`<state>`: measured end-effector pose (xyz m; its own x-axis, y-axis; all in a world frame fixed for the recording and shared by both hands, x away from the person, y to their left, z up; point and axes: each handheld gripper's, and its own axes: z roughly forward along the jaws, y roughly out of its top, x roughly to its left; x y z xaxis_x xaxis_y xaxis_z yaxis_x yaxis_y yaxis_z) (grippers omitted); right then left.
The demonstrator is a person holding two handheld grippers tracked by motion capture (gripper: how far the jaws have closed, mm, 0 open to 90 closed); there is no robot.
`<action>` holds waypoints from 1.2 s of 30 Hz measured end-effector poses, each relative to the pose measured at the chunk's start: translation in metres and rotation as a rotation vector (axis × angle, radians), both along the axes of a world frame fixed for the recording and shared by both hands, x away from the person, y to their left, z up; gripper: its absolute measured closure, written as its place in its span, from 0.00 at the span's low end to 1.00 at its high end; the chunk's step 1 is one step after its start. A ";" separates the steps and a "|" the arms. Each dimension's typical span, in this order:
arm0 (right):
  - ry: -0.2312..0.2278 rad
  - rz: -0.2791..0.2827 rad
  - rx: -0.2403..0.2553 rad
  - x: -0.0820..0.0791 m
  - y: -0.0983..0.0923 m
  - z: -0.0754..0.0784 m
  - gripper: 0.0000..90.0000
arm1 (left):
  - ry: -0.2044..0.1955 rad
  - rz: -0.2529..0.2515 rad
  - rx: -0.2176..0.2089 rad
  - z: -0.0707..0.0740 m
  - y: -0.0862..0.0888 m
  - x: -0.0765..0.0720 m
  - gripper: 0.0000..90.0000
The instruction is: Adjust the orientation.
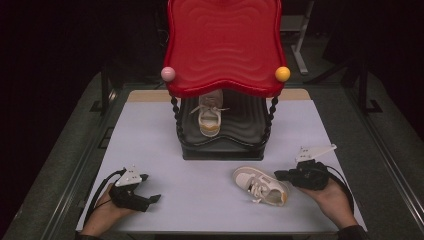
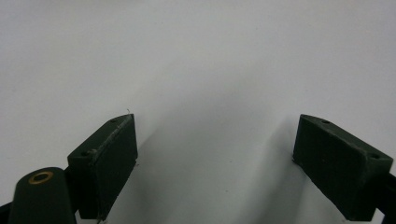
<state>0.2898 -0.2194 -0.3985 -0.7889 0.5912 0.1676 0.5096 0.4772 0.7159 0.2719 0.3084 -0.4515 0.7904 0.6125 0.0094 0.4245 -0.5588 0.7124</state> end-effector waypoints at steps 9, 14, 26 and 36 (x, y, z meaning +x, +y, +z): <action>0.004 -0.024 -0.024 0.013 -0.002 -0.007 1.00 | 0.002 0.001 0.000 0.000 0.000 0.000 0.14; 0.039 -0.043 -0.058 0.023 -0.003 -0.016 0.99 | 0.002 0.001 -0.001 0.000 0.000 0.000 0.14; 0.059 -0.066 -0.077 0.024 -0.011 -0.025 0.99 | 0.002 0.000 -0.001 0.000 0.000 0.000 0.14; 0.083 -0.058 -0.089 0.003 -0.028 -0.032 0.99 | 0.001 0.001 -0.003 0.000 0.000 0.000 0.14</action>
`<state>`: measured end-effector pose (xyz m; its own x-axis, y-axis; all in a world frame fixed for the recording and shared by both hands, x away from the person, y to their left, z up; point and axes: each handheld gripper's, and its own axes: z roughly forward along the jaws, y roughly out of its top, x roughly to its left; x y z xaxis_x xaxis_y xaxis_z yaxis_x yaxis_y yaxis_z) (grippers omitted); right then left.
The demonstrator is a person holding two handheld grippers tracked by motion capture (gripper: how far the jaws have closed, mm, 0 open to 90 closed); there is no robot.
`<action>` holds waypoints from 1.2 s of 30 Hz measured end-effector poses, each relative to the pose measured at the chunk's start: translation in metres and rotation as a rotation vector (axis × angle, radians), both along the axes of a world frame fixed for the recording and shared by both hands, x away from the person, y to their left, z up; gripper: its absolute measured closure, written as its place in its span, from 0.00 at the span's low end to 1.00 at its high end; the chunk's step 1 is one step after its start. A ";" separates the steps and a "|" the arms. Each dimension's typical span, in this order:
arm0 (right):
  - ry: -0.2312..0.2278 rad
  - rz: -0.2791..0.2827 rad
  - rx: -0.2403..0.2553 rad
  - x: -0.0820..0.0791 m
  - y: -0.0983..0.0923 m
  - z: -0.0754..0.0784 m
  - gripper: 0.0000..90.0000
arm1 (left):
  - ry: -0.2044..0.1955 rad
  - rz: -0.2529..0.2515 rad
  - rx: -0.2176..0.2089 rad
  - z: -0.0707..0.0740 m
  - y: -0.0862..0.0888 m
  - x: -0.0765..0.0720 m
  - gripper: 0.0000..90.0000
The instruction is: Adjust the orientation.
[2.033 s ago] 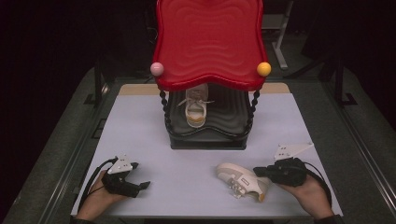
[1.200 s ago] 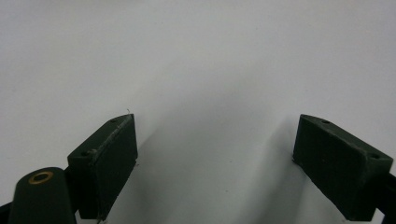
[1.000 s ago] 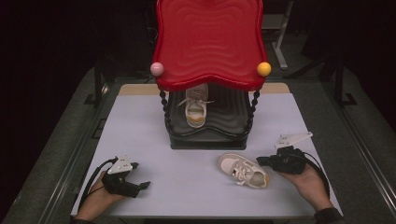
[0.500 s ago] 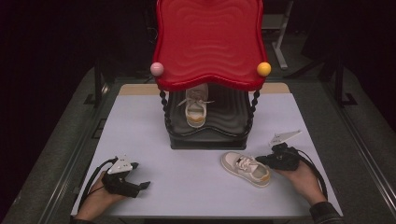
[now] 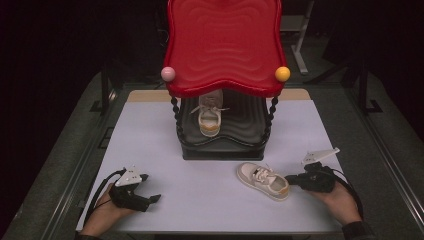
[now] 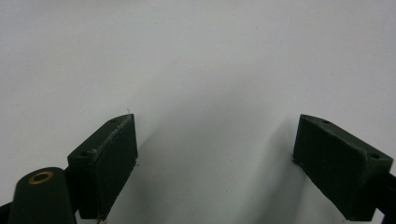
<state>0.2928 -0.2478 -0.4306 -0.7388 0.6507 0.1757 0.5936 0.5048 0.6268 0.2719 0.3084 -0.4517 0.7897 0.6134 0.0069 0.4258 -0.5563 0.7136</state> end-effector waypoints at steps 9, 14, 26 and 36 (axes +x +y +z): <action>0.007 0.038 -0.034 -0.006 0.008 -0.002 0.99 | 0.000 0.000 0.000 0.000 0.000 0.000 0.14; 0.018 0.062 -0.042 -0.011 0.016 -0.001 0.99 | 0.000 0.000 -0.001 0.000 0.000 0.000 0.14; 0.031 0.142 -0.031 -0.028 0.034 -0.001 0.99 | 0.001 0.000 -0.001 0.000 0.000 0.000 0.14; 0.022 0.216 -0.020 -0.032 0.055 0.000 0.99 | 0.000 -0.001 0.000 0.000 0.000 0.000 0.14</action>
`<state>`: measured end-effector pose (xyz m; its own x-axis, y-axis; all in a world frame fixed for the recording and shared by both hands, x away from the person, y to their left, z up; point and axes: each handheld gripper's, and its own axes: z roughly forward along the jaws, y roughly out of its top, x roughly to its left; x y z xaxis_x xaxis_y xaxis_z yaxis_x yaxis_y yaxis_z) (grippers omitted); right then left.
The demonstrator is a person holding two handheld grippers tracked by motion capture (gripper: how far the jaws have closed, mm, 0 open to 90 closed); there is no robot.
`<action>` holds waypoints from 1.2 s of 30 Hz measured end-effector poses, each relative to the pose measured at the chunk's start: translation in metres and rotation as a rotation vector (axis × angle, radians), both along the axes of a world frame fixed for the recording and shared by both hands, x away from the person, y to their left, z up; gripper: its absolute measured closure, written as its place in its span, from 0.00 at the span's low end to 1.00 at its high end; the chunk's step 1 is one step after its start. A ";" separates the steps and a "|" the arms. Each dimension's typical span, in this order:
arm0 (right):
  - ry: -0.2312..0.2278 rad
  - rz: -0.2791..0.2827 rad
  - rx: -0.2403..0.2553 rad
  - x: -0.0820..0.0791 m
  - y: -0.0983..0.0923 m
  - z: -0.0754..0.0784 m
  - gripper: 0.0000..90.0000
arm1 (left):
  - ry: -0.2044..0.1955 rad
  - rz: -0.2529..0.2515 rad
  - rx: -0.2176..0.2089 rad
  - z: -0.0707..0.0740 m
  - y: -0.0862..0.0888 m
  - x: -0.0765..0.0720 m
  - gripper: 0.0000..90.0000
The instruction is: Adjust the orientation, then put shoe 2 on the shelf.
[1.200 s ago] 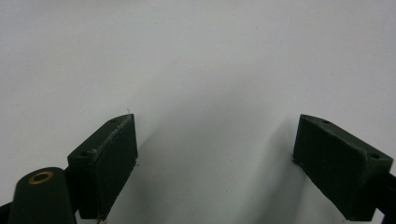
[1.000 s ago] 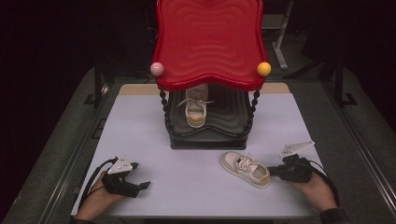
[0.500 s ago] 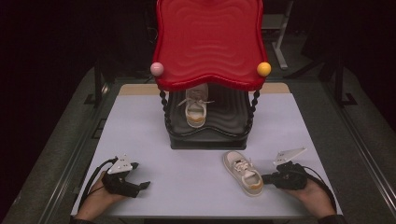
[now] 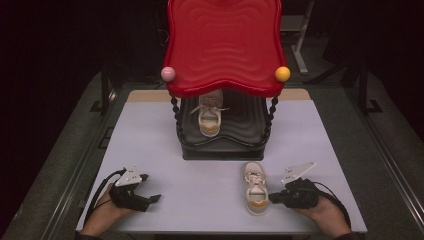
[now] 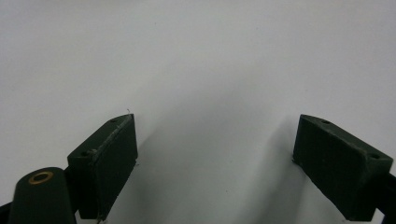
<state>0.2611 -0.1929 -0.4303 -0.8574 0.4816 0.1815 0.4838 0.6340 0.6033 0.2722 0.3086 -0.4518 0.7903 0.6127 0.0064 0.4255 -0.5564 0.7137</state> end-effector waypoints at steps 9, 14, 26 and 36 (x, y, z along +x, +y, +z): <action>0.003 -0.008 0.019 -0.001 0.000 0.003 0.88 | 0.000 0.001 -0.001 0.000 0.000 0.000 0.14; 0.000 -0.051 0.076 -0.001 -0.012 0.013 0.68 | 0.001 0.001 -0.001 0.000 0.000 0.000 0.14; -0.064 0.000 0.176 -0.008 -0.009 0.036 0.55 | 0.001 0.000 0.001 0.000 0.000 0.000 0.14; -0.085 0.104 0.212 -0.011 0.015 0.047 0.56 | 0.001 0.000 0.001 0.000 0.000 0.000 0.14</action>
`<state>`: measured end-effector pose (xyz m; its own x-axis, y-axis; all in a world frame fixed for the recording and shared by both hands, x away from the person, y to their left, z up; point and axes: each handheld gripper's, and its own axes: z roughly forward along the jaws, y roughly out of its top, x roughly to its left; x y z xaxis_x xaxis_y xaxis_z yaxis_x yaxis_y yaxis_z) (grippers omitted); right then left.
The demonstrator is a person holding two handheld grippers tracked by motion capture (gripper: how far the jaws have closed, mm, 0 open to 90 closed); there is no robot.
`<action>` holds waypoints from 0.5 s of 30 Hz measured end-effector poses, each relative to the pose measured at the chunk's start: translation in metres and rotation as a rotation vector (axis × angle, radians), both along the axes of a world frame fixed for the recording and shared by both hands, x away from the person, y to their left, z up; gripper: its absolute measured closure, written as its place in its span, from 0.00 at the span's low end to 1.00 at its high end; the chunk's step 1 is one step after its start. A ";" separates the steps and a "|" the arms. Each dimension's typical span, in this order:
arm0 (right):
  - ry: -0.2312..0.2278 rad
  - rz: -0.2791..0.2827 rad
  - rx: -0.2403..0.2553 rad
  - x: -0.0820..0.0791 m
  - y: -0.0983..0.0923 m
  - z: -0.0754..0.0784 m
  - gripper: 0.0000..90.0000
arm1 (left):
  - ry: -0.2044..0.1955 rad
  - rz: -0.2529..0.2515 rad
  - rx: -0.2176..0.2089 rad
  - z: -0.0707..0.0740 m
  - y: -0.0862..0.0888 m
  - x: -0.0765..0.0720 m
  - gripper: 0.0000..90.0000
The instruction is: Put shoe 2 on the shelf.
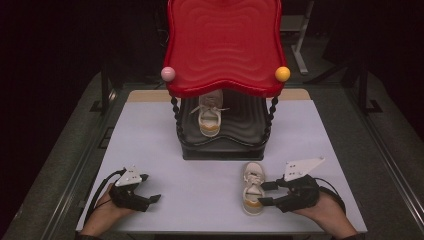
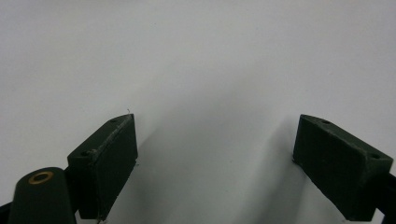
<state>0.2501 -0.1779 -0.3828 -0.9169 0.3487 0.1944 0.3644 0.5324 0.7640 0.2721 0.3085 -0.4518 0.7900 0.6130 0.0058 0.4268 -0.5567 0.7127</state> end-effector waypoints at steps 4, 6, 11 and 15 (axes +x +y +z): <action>0.004 0.059 0.002 0.000 0.014 -0.001 0.57 | -0.001 0.001 0.000 0.000 0.000 0.000 0.14; 0.006 0.068 0.003 0.000 0.017 -0.002 0.58 | -0.001 0.001 0.000 0.000 0.000 0.000 0.14; 0.026 0.116 -0.028 0.000 0.029 -0.008 0.59 | 0.000 0.000 0.001 0.000 0.000 0.000 0.14; 0.034 0.123 -0.045 0.002 0.030 -0.012 0.62 | -0.001 0.001 -0.001 0.000 0.000 0.000 0.14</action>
